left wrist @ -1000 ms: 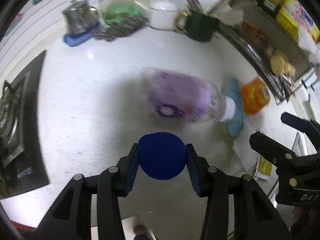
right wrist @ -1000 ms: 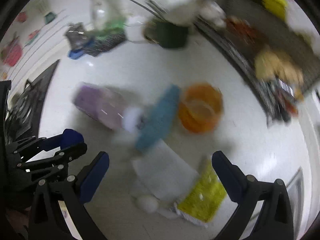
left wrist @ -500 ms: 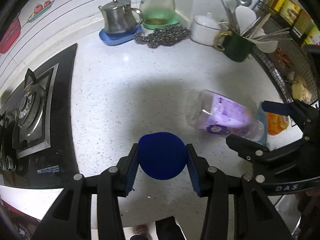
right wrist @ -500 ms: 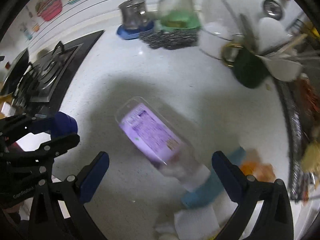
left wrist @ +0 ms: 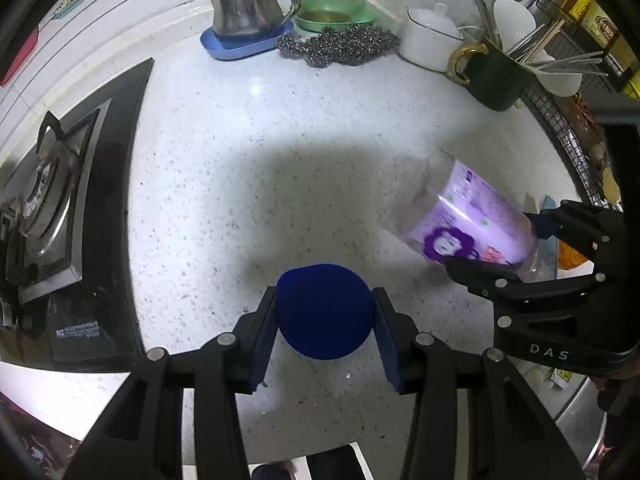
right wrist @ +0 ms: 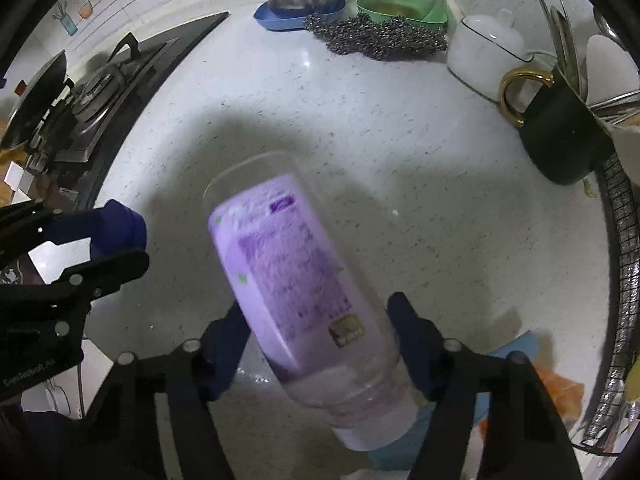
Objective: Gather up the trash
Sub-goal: 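Grasp the purple-labelled plastic bottle with the right gripper while the left gripper holds the cap, then carry the cap and bottle down to the red bucket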
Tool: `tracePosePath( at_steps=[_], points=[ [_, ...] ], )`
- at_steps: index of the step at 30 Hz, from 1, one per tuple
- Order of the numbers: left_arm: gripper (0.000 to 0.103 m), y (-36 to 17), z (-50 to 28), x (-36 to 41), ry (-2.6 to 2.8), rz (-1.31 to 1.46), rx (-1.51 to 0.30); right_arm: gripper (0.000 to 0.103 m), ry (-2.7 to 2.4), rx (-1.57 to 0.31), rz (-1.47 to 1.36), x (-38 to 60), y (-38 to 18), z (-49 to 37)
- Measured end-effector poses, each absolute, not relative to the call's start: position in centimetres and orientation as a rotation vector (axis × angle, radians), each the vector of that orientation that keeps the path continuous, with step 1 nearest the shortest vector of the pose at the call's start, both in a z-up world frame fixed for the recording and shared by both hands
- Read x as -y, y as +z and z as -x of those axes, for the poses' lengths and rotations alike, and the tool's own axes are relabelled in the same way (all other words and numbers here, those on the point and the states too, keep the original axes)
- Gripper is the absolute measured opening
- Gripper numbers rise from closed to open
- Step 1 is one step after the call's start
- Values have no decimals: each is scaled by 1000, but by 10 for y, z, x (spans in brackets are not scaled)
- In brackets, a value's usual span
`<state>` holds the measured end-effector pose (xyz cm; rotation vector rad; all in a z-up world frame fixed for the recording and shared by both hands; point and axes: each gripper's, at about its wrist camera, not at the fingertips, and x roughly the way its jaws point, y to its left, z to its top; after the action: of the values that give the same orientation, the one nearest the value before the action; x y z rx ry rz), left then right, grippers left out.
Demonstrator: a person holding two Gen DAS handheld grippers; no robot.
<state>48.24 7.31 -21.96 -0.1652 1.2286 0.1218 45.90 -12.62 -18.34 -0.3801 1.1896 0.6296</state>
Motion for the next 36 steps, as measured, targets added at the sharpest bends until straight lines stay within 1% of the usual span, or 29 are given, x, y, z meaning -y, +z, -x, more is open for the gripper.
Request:
tracePosePath(
  at_steps=[2, 7, 18, 29, 36],
  points=[
    [43, -216, -479, -72, 116, 164, -1220, 59, 638, -1186, 354, 127, -183, -455],
    [43, -201, -464, -74, 97, 165, -1188, 58, 604, -1133, 273, 137, -171, -437],
    [43, -156, -420, -73, 2, 140, -1091, 58, 499, -1057, 130, 152, -121, -376],
    [43, -115, -339, -67, -143, 62, -993, 58, 352, -964, 47, 158, -84, -280],
    [43, -95, -278, -73, -216, 27, -943, 58, 271, -939, -10, 150, -75, -221]
  ],
)
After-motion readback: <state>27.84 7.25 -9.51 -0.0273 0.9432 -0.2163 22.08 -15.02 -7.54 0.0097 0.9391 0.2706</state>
